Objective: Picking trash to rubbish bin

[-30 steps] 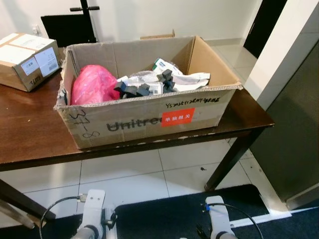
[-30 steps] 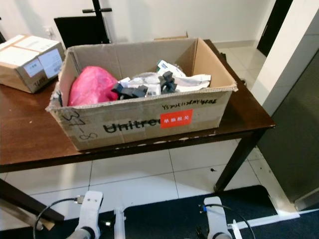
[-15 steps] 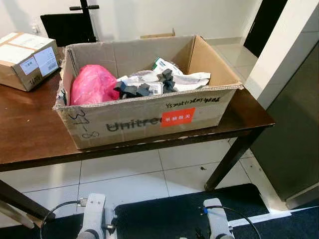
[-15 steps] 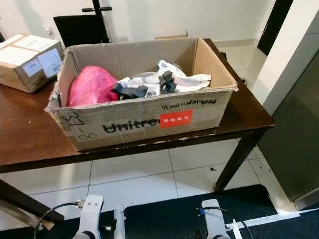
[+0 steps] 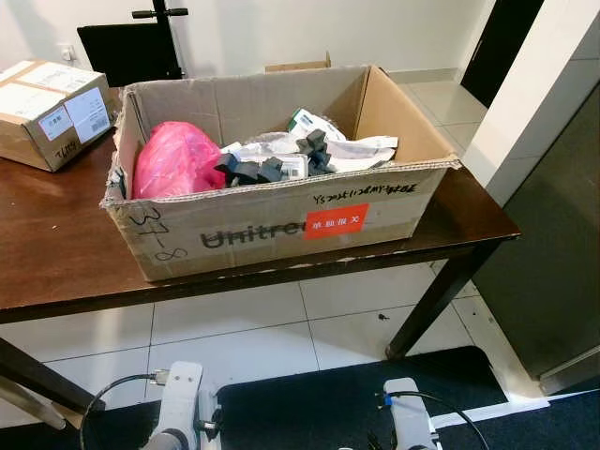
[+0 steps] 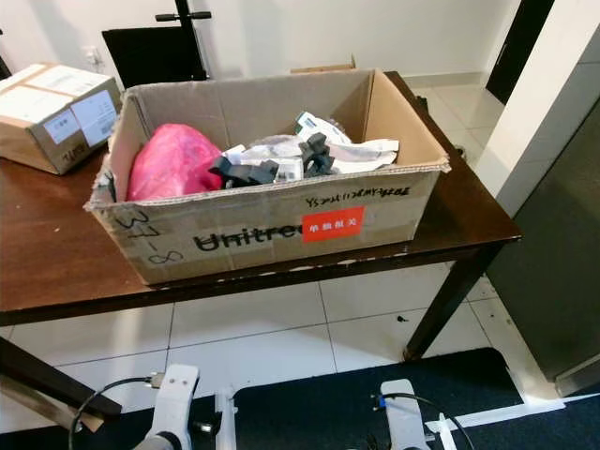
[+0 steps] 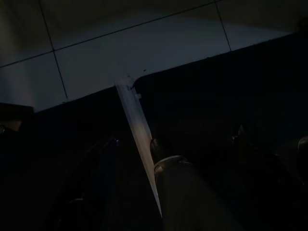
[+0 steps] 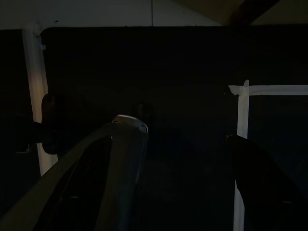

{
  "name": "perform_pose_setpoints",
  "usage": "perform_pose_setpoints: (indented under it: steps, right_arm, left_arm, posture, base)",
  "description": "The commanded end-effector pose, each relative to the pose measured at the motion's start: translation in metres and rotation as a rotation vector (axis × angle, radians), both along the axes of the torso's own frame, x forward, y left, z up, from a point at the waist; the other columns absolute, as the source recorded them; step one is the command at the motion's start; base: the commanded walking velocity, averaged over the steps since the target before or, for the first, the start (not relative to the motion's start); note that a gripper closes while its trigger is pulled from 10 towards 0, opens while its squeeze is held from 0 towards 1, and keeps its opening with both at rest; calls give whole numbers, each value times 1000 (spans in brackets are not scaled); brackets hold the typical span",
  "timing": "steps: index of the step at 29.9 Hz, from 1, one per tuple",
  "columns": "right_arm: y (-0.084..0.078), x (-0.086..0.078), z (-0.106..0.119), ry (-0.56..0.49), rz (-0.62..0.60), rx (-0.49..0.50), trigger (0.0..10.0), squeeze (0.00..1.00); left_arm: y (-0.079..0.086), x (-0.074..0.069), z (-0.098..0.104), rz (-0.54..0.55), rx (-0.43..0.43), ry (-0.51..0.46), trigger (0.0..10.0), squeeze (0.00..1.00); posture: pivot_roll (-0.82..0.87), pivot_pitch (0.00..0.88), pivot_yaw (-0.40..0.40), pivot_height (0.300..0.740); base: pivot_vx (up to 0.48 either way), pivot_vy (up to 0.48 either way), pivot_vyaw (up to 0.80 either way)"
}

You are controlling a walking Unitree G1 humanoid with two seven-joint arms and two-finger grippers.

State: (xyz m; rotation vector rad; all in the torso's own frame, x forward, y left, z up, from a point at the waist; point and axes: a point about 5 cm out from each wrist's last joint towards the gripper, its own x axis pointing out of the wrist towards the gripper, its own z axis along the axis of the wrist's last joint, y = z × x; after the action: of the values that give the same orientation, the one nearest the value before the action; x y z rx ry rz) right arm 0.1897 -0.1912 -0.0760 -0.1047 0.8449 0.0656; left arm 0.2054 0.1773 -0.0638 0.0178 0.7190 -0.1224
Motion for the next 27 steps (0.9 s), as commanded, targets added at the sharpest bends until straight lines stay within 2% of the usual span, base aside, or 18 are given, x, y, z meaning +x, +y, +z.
perform_pose_setpoints:
  steps: [1, 5, 9, 18, 27]
  right_arm:
    - [-2, -10, -6, 46, -1, -5, 10000, 0]
    - [-2, -10, -6, 56, 21, -15, 10000, 0]
    - [-2, -4, -2, 17, -10, 8, 10000, 0]
    - [-2, -9, -5, 41, 27, -9, 10000, 0]
    - [-4, -9, -4, 41, 30, -14, 10000, 0]
  left_arm:
    - [-2, -9, -6, 16, -14, 40, 10000, 0]
    - [-1, -10, -7, 48, -29, 41, 10000, 0]
    - [-2, -11, -8, 46, -22, 47, 10000, 0]
    - [-2, -10, -7, 73, -33, 36, 10000, 0]
    - [-5, -9, -7, 67, -36, 36, 10000, 0]
  posture:
    - [-35, 134, 22, 740]
    - [-50, 151, 34, 740]
    - [-54, 155, 23, 740]
    - [-52, 150, 17, 740]
    - [-54, 139, 15, 740]
  base:
    - [0, 0, 0]
    - [0, 0, 0]
    - [0, 0, 0]
    - [0, 0, 0]
    - [0, -364, 0]
